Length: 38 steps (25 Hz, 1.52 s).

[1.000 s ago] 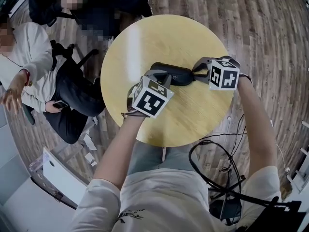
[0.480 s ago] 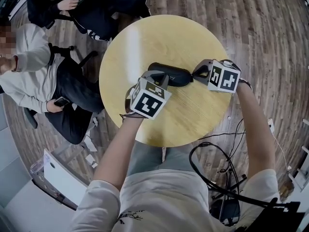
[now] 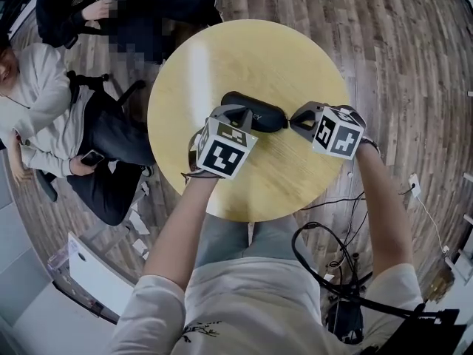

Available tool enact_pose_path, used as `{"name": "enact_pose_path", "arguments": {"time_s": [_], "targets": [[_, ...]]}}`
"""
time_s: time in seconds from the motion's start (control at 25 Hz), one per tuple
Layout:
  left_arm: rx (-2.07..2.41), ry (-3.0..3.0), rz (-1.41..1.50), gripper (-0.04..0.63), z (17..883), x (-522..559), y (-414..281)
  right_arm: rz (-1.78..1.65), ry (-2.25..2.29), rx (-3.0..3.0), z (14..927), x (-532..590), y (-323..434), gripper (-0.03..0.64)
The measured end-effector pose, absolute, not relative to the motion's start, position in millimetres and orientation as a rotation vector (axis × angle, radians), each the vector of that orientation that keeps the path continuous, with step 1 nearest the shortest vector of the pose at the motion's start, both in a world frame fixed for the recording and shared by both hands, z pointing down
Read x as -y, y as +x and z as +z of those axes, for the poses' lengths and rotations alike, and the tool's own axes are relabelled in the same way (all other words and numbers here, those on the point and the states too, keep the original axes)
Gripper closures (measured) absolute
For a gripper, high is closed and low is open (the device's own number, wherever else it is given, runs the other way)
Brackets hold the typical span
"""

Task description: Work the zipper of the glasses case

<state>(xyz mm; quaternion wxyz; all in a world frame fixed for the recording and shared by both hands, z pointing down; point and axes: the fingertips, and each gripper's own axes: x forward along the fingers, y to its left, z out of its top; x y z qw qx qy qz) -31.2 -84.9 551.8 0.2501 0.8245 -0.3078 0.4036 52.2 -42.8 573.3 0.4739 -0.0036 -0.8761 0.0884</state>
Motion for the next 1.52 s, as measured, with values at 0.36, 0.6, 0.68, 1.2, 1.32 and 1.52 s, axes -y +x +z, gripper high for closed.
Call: {"name": "enact_pose_path", "arguments": {"time_s": [0.36,0.6,0.68,1.2,1.32,1.52], "targets": [[0.836,2.246,1.059,0.589,548.4,85.2,-30.9,0.275,0.357,2.245,564.2,11.7,34.1,0.615],[0.843,2.25,1.064,0.589,547.6,84.8,-32.0,0.134,0.31,2.192,574.7,48.4,60.7,0.574],[0.839,2.252,1.064,0.589,546.9,85.7,-29.9,0.099,0.163,2.176,582.8,51.4,58.2,0.574],[0.862,2.235,1.066,0.589,551.3,87.9,-25.1,0.101,-0.43,2.076,588.9,41.7,44.2,0.595],[0.869,2.228,1.059,0.589,552.9,85.1,-26.1,0.146,-0.361,2.095,587.1,40.7,47.8,0.614],[0.914,2.232,1.071,0.589,554.4,86.5,-25.8,0.151,-0.242,2.069,585.0,45.6,51.3,0.617]]}}
